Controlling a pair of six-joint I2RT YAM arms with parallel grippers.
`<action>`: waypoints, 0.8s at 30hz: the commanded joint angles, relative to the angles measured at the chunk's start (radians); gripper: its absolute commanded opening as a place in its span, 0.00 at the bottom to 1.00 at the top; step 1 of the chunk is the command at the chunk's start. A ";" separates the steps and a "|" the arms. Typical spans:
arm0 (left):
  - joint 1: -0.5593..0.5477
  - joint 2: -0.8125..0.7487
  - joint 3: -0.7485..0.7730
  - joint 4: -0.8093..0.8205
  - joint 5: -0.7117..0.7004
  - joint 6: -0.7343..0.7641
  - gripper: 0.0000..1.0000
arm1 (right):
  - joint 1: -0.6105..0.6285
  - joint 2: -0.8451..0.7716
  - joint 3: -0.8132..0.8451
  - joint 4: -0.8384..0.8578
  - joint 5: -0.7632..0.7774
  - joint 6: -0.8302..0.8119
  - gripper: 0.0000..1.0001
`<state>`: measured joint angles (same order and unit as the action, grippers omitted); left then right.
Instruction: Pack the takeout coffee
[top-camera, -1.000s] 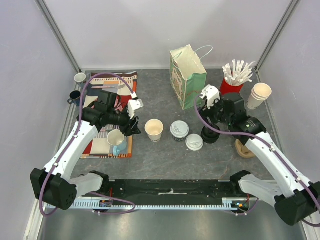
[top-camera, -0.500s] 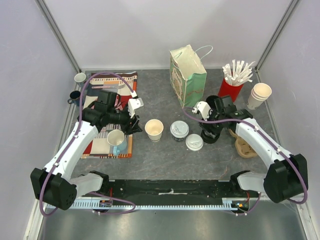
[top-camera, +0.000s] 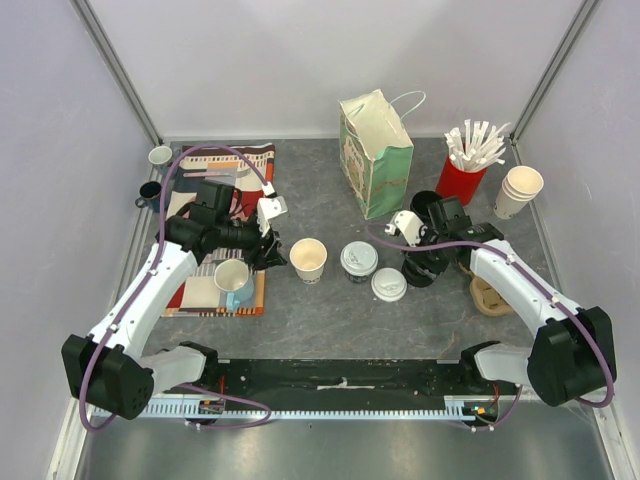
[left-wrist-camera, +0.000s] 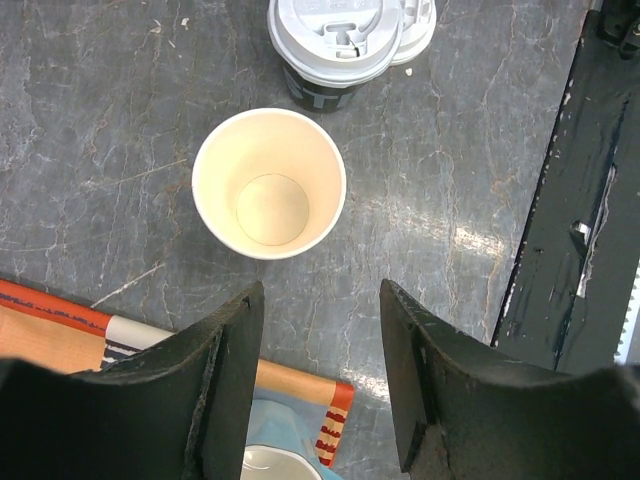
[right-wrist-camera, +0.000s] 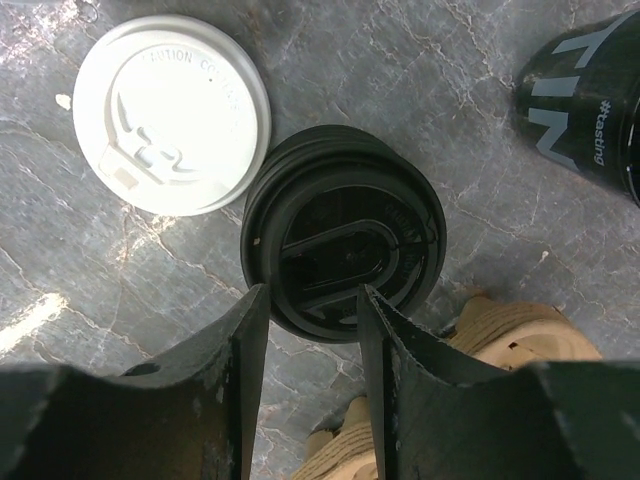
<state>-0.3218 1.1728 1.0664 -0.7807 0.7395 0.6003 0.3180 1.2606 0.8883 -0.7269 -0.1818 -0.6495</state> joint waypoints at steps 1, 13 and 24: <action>0.004 0.008 0.004 0.018 0.049 0.038 0.57 | 0.012 -0.007 0.006 0.034 -0.007 -0.002 0.48; 0.004 0.010 0.007 -0.023 0.057 0.081 0.57 | 0.041 0.043 0.011 0.029 0.016 -0.006 0.45; 0.004 0.014 0.010 -0.037 0.067 0.098 0.57 | 0.055 0.028 0.011 0.021 0.018 -0.018 0.32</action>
<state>-0.3218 1.1847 1.0664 -0.8143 0.7639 0.6552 0.3645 1.3102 0.8883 -0.7124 -0.1589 -0.6525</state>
